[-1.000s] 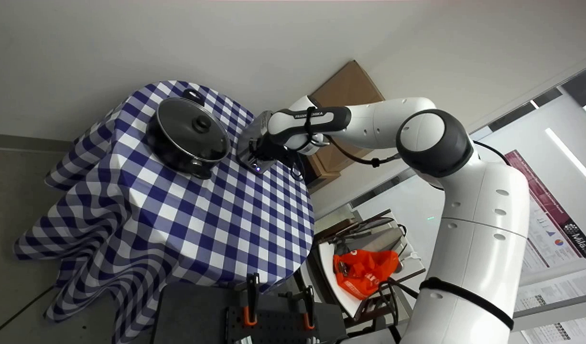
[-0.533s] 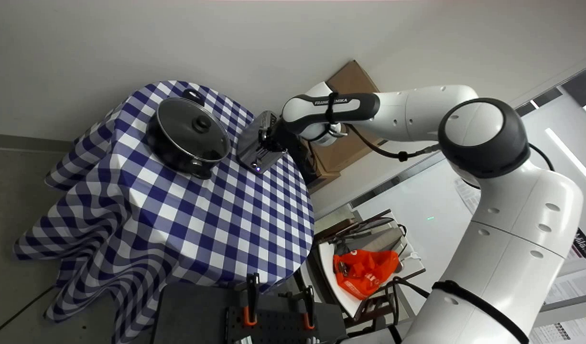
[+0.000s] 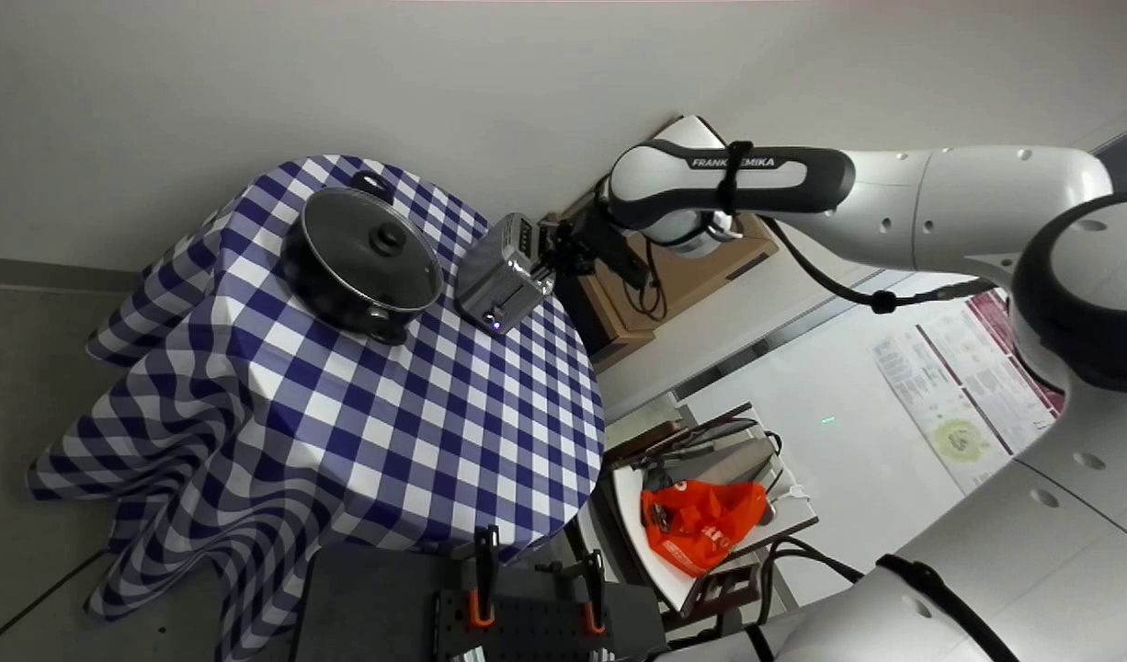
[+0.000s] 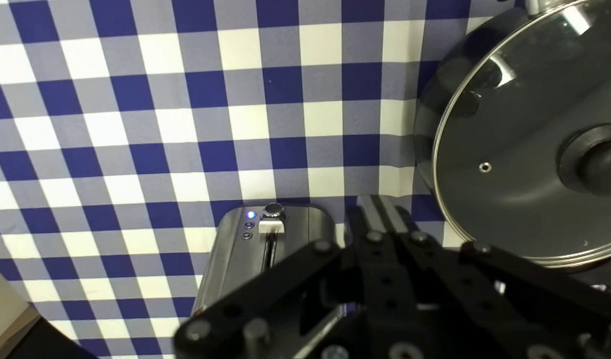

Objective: Turn off the toaster

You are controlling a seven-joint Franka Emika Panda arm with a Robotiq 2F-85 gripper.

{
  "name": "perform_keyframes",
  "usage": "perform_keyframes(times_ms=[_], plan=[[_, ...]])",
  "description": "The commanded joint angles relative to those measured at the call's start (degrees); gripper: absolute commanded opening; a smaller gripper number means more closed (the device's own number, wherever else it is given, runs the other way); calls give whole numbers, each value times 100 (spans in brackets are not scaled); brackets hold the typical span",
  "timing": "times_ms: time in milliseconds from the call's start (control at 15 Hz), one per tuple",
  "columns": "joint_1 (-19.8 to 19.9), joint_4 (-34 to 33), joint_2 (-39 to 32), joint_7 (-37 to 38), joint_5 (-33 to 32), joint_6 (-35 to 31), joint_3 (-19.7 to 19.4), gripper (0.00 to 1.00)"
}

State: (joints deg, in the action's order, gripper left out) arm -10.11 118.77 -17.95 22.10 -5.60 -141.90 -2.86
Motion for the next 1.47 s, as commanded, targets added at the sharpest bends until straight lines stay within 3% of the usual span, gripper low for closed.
perform_keyframes(times_ms=[0,400,867,1000,1267,1333,1400], plan=[[66,698,1024,271,-129,356,2,0],[252,1169,2068,403,-356,847,244,0],[427,1350,2708,414,-296,1196,648,0],[458,1356,2808,445,-270,1260,736,27],[504,1281,2929,632,-286,1500,914,55],[526,1252,2760,424,-252,1299,882,36],[528,1252,2794,475,-252,1344,912,44]])
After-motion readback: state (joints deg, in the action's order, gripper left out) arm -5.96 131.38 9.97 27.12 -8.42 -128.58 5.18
